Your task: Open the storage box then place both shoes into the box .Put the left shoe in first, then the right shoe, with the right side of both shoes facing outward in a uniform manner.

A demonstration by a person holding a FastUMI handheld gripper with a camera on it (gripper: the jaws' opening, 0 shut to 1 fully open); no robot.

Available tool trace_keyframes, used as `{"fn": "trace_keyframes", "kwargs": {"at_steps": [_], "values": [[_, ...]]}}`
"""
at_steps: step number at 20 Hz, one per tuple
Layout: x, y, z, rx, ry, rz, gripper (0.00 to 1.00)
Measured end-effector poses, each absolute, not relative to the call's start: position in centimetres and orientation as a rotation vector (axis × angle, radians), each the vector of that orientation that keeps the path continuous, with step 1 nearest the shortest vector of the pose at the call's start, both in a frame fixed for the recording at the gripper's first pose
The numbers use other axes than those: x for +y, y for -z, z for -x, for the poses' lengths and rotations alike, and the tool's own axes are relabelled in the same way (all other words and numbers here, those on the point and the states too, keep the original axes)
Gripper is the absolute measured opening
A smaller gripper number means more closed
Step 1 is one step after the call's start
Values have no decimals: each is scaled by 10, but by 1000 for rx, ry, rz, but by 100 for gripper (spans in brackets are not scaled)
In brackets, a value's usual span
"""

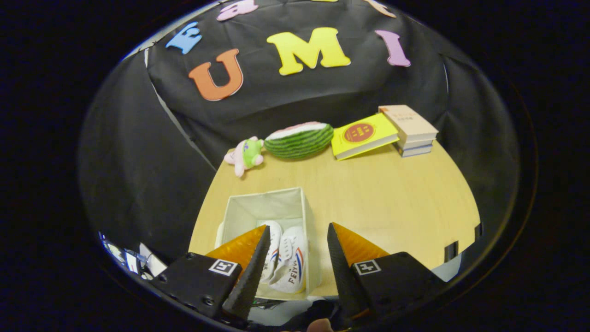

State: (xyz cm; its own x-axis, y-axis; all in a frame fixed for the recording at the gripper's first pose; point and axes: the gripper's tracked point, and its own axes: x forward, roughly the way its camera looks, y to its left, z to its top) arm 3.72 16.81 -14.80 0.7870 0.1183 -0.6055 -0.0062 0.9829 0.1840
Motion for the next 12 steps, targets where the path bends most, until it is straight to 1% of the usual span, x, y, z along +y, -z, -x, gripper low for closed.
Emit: {"fn": "trace_keyframes", "kwargs": {"at_steps": [3,7,9,11,12], "values": [[133,110,-35,508,-2,-120,78],[98,67,-27,321,70,-79,82],[84,50,-24,233,109,-56,91],[76,38,-11,202,123,-52,100],[73,38,-8,195,125,-55,100]]}}
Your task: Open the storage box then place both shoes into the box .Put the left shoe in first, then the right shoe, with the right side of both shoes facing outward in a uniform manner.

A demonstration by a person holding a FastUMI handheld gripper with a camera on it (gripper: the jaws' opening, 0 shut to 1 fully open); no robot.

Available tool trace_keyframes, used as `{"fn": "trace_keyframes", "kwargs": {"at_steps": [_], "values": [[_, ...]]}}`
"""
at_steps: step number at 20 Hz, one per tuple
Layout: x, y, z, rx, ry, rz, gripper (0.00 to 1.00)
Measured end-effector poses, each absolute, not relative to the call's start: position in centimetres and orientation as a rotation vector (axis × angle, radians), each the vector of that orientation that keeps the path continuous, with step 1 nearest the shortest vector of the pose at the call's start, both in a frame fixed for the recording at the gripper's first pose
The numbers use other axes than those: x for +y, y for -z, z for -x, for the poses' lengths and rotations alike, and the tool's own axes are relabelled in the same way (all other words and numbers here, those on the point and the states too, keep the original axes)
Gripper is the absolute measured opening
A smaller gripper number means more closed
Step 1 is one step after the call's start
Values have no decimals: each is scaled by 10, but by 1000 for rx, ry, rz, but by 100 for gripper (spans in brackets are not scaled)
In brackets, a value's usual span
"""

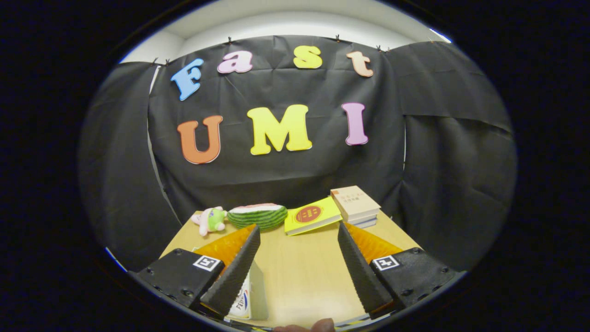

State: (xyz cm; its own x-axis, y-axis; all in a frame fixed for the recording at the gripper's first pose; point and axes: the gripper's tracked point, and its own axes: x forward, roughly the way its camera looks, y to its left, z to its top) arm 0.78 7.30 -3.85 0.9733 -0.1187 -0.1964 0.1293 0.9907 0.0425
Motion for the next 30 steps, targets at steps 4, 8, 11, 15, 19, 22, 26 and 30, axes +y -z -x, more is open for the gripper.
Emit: {"fn": "trace_keyframes", "kwargs": {"at_steps": [4,8,11,15,19,22,26,30], "values": [[67,32,-5,114,138,-24,100],[70,25,1,57,131,-16,100],[74,26,-1,48,123,-21,100],[81,30,-4,37,106,-2,100],[86,39,-5,58,95,-14,100],[84,43,-6,64,94,-5,100],[86,45,-4,69,90,-1,100],[90,46,-3,75,85,-3,100]]}}
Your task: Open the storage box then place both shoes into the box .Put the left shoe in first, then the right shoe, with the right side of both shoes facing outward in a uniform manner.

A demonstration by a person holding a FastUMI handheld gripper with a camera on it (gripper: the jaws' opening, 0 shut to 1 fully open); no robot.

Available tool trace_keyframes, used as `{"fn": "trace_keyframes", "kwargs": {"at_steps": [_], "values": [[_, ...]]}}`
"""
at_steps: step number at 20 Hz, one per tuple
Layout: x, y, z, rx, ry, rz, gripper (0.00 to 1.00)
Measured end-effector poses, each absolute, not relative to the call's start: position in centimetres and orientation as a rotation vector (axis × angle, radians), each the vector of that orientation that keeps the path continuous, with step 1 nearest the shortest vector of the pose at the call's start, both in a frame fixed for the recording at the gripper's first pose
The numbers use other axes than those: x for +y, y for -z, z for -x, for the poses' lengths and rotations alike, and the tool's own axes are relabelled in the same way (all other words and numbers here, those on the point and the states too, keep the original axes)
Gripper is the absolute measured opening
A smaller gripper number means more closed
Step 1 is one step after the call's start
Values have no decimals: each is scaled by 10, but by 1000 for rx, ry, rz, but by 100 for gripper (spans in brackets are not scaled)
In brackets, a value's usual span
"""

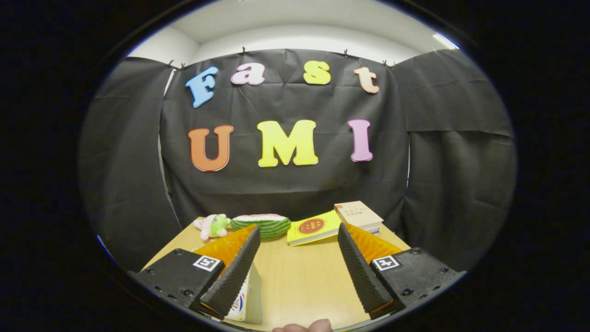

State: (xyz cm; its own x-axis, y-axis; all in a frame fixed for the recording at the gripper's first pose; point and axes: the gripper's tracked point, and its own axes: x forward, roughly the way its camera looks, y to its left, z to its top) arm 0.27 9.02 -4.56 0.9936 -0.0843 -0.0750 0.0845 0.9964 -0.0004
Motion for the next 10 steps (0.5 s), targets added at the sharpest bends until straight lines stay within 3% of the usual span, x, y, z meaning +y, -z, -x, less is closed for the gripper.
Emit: {"fn": "trace_keyframes", "kwargs": {"at_steps": [10], "values": [[92,49,-4,74,89,-13,100]]}}
